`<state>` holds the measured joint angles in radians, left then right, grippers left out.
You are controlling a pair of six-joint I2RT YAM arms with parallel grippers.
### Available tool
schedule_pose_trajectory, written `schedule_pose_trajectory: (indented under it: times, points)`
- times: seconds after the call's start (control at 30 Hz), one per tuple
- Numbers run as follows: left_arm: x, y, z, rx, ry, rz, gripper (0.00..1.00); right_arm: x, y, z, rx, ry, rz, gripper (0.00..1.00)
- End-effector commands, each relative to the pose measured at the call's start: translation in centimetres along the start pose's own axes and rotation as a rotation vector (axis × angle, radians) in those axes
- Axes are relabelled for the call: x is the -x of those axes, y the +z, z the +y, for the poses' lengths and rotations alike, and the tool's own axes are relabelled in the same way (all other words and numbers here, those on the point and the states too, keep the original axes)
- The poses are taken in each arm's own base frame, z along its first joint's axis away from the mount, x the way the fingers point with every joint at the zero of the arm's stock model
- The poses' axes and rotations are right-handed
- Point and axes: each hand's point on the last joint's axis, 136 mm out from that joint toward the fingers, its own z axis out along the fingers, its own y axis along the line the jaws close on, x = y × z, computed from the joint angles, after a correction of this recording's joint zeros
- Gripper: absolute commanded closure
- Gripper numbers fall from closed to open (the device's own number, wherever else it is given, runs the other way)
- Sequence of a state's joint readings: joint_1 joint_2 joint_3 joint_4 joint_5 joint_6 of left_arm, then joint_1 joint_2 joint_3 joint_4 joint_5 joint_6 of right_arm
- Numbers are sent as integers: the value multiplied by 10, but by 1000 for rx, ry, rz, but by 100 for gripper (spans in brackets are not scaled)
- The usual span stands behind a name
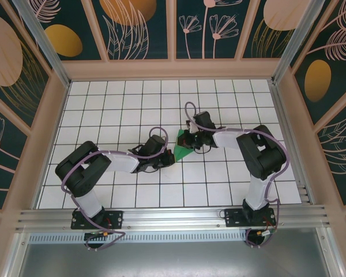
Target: Fold a paper plane with a square sheet of paper (pick it up from the middle)
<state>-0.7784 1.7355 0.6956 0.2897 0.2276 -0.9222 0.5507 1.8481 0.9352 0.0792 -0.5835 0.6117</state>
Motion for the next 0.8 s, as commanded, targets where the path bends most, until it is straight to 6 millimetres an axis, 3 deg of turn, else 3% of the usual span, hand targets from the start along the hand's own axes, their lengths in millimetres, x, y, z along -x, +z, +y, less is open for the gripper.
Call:
schedule_pose_trajectory:
  times: [0.0,0.33,0.57,0.77]
  points:
    - [-23,7,40,147,-45,77,100,-22,0,7,19,-18,50,98]
    - [-26,8,44,164,-61,89,100,-37,7,-14,-43,-9,89,98]
    - [-33,6,54,208,-84,109,100,-10,1,-51,-145,46,16,98]
    - [-41,5,62,221,-94,136,100,10,-8,-68,-169,68,-41,98]
